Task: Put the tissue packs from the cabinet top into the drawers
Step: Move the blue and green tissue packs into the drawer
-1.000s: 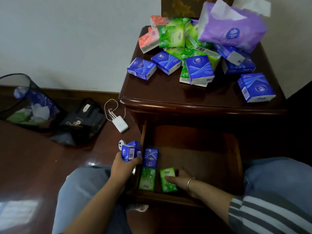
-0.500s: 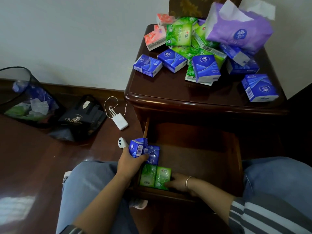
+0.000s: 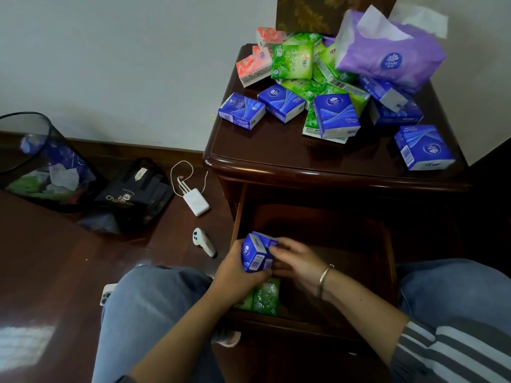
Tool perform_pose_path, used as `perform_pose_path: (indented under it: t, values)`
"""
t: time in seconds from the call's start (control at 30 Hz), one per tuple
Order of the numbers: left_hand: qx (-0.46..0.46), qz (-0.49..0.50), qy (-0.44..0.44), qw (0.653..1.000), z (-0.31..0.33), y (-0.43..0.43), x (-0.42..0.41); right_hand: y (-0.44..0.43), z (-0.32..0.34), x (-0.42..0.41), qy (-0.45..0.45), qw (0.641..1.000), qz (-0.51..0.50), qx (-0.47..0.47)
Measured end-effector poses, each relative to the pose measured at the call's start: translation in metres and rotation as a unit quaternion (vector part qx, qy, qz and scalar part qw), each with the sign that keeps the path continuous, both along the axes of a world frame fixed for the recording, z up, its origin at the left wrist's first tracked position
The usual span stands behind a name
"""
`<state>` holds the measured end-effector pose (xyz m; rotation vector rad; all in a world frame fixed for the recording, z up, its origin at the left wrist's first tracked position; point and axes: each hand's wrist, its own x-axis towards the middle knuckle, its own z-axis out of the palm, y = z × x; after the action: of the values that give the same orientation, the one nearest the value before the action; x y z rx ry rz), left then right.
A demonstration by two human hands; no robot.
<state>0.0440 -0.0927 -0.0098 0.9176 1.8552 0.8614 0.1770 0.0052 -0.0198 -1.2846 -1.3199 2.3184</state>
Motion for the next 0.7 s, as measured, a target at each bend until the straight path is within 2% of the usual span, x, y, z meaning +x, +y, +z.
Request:
perform_pose_path:
  t: [0.13,0.27,0.33,0.4,0.43,0.5,0.53,0.6,0.63,0.7]
  values:
    - [-0.035,0.030,0.026,0.999,-0.006,0.005,0.000,-0.001,0.001,0.000,0.010,0.999,0.021,-0.028]
    - [-0.016,0.019,0.043,0.999,-0.015,0.010,0.015,0.003,0.007,-0.005,-0.064,0.991,0.060,0.100]
    - [-0.016,-0.034,0.034,0.999,-0.015,0.012,0.014,0.007,0.000,-0.003,-0.081,0.990,0.026,0.115]
    - [-0.049,-0.095,0.071,0.992,-0.013,0.013,0.001,0.015,-0.009,0.003,-0.088,0.992,-0.033,0.078]
    - [-0.056,-0.087,0.098,0.990,-0.012,0.013,-0.009,0.021,-0.015,0.007,-0.106,0.990,-0.056,0.068]
    - [-0.062,-0.001,0.128,0.990,-0.016,0.010,-0.026,0.028,-0.028,0.013,-0.138,0.985,-0.096,0.046]
    - [-0.081,0.035,0.121,0.989,-0.018,0.008,-0.032,0.031,-0.034,0.013,-0.139,0.984,-0.112,0.025]
    - [-0.113,0.062,0.034,0.991,-0.022,0.007,-0.032,0.034,-0.048,0.010,-0.137,0.984,-0.115,-0.002]
    - [-0.113,0.071,-0.013,0.991,-0.025,0.007,-0.029,0.036,-0.055,0.007,-0.144,0.985,-0.095,0.000]
    - [-0.090,0.095,-0.037,0.991,-0.030,0.008,-0.022,0.035,-0.068,-0.001,-0.177,0.984,-0.025,0.023]
